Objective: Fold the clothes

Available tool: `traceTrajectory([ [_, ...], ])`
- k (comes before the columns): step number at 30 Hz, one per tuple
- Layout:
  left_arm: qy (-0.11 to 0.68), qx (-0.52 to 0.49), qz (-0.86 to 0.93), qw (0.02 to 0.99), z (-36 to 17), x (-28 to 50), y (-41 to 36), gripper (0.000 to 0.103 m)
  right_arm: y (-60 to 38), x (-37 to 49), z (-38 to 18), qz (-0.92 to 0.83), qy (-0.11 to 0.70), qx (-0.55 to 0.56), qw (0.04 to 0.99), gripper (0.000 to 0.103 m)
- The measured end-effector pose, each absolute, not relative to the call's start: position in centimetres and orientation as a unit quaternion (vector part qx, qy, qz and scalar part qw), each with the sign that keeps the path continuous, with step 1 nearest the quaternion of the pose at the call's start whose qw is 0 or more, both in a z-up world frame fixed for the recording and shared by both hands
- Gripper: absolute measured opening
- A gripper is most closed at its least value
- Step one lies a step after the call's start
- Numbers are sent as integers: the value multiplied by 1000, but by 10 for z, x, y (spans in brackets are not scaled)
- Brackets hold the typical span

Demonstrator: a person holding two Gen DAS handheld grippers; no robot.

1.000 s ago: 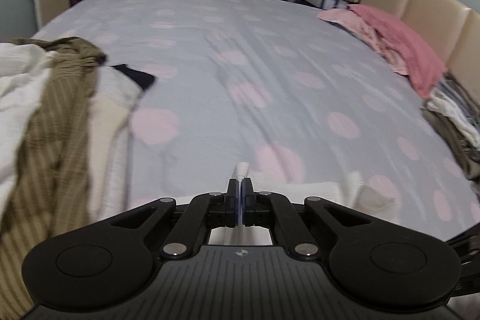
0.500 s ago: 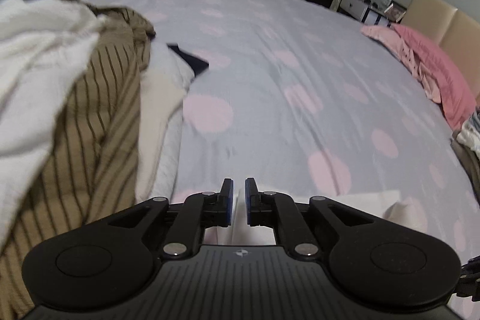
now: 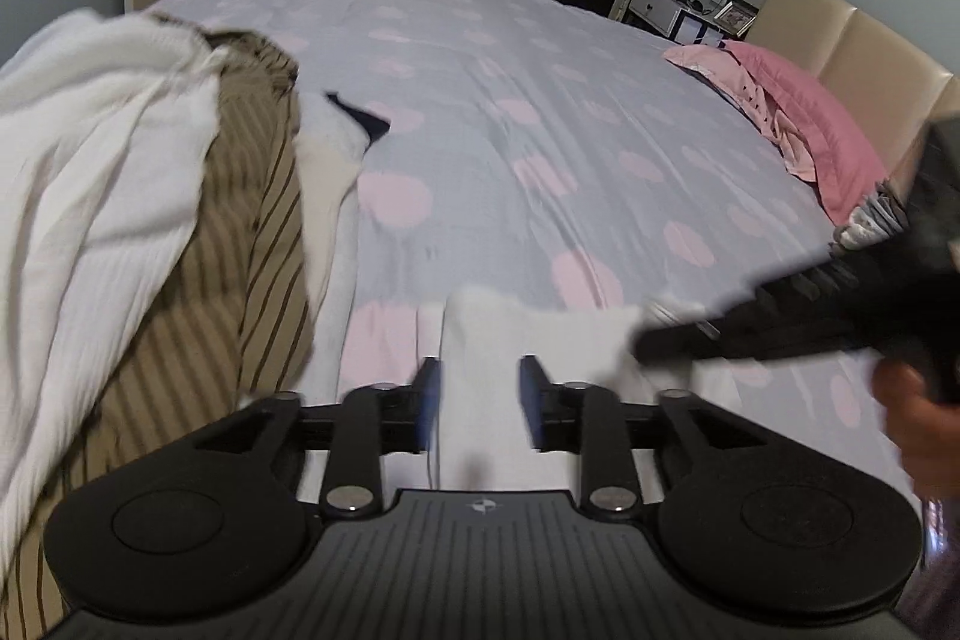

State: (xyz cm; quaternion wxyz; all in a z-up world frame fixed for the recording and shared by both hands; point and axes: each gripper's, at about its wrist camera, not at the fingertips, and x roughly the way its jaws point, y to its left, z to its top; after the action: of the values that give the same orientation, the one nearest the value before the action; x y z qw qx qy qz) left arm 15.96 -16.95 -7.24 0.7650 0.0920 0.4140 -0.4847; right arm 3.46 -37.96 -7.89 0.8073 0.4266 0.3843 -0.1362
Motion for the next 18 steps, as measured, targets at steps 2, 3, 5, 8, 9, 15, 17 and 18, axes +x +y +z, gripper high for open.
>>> traceTrajectory([
  [2,422,97,-489,758,-75,154,-162,43,-379,47,-91,-143,391,421,806,7],
  [3,424,101,-492,754,-76,150,-159,43,-378,52,-97,-149,397,416,805,7],
  [5,428,111,-500,745,-80,141,-154,47,-378,61,-111,-158,406,410,801,7],
  [8,434,130,-519,725,-86,124,-150,49,-379,66,-127,-164,409,414,797,14],
  [9,433,139,-522,721,-89,118,-149,50,-380,66,-129,-164,407,419,795,19],
  [15,441,185,-514,712,-109,91,-150,46,-386,54,-102,-154,366,431,810,29],
  [17,458,202,-495,711,-120,91,-153,20,-386,46,-94,-156,361,428,814,29],
  [18,468,209,-477,714,-126,93,-154,12,-385,43,-92,-160,364,423,814,29],
])
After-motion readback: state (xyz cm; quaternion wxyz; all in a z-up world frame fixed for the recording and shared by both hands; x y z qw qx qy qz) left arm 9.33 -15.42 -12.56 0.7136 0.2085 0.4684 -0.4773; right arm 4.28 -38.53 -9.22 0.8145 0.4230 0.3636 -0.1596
